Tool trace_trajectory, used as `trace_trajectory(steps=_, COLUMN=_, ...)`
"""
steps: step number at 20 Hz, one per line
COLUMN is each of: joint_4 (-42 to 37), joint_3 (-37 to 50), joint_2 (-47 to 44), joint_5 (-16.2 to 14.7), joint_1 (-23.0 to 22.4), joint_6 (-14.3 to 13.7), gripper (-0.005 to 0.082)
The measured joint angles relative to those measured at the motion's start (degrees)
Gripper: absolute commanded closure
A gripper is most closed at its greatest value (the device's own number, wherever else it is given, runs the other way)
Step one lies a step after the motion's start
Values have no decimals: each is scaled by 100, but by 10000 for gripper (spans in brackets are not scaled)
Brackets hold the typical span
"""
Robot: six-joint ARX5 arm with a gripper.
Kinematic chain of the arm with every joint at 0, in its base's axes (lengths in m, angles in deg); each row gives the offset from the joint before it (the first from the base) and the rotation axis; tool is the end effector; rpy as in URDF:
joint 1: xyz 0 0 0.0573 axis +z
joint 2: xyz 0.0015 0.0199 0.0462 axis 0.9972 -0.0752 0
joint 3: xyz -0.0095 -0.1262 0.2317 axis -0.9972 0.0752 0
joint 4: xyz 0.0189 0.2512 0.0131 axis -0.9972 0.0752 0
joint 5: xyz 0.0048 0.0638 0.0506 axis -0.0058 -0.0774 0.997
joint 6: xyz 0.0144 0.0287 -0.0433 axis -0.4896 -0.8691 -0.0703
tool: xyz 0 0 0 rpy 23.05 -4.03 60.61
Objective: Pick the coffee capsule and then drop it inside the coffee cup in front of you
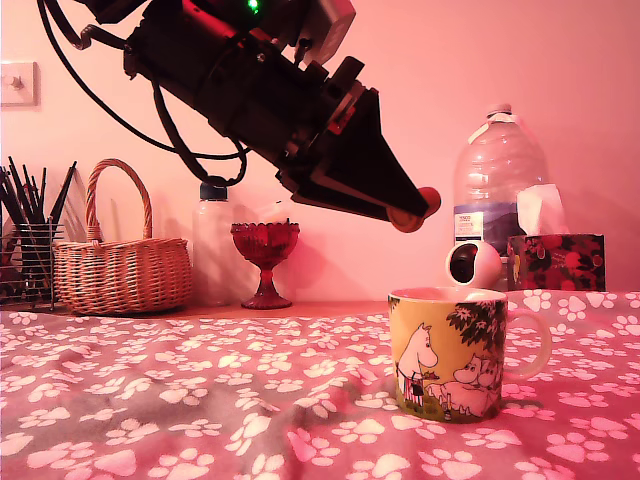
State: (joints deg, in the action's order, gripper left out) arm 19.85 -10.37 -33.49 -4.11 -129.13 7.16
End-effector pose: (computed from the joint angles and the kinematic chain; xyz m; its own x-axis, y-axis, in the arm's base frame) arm 0.2458 -0.2521 0.2218 0.1616 -0.8233 -0.5441 0.9605 0.2577 -0.1047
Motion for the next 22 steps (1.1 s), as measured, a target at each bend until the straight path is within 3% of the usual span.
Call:
trace_trajectory(steps=8, joint_4=-411, joint_3=0, joint_2=-186, joint_5=140, joint_1=-247, joint_6=166, gripper=537)
trace_trajectory(steps=10, joint_4=-428, joint_3=0, joint_2=-361, joint_5=330, joint_1=-356, joint_6=179, gripper=537)
trace_trajectory(steps=13, joint_4=-404, joint_3=0, joint_2=-407, joint_5=850, joint_1=-483, joint_6=297, gripper=537)
trace_trajectory(steps=22, joint_4=278, joint_3=-111, joint_2=-411, joint_5=1169, joint_1=-487, joint_6=481, gripper=537)
